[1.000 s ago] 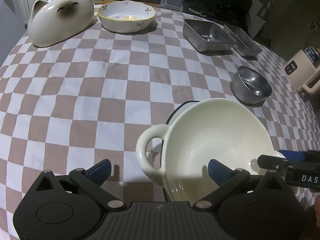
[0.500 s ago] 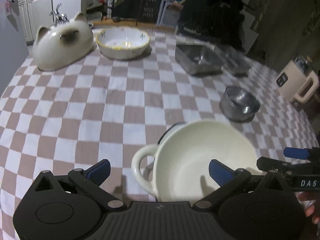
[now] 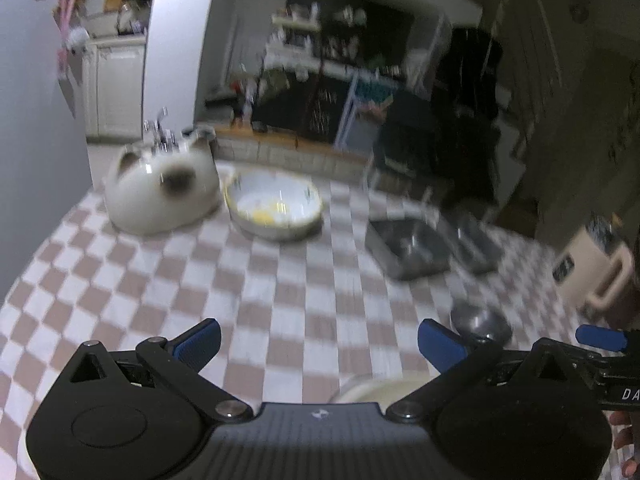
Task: Organize plates and bowls
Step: 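Move both grippers to the yellow-rimmed lemon-print bowl, then close both grippers on the rim of the yellow-rimmed bowl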
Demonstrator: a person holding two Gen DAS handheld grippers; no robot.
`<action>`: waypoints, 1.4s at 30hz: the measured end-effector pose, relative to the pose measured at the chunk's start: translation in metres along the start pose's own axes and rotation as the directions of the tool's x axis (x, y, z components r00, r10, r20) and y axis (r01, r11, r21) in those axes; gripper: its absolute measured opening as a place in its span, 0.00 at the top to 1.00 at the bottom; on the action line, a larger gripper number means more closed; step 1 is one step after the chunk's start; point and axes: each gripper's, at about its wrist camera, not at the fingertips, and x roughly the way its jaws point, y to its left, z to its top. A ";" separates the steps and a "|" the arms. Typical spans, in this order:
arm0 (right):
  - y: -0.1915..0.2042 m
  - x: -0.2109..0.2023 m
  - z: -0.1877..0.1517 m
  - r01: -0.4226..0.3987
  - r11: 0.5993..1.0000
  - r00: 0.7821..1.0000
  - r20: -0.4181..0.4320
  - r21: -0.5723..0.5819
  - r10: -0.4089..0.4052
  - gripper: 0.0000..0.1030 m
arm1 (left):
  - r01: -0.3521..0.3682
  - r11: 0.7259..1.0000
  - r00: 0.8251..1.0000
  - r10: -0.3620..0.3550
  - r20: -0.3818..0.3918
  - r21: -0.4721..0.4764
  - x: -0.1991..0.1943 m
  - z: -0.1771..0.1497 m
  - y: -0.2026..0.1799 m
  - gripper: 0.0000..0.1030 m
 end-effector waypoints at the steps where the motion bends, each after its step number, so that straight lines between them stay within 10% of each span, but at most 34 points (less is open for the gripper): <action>1: -0.001 0.002 0.007 -0.005 1.000 1.000 0.019 -0.007 0.005 0.00 | -0.005 1.000 1.000 0.005 0.018 -0.004 0.001 0.004 0.000 0.00; 22: -0.006 0.127 0.141 -0.162 0.987 0.984 0.077 0.014 0.161 0.03 | -0.068 0.978 0.995 0.081 0.059 -0.196 0.117 0.088 0.029 0.01; 42: 0.027 0.299 0.181 -0.231 0.971 0.962 -0.135 0.065 0.238 0.52 | -0.106 0.916 0.993 0.082 -0.080 -0.387 0.225 0.103 0.104 0.46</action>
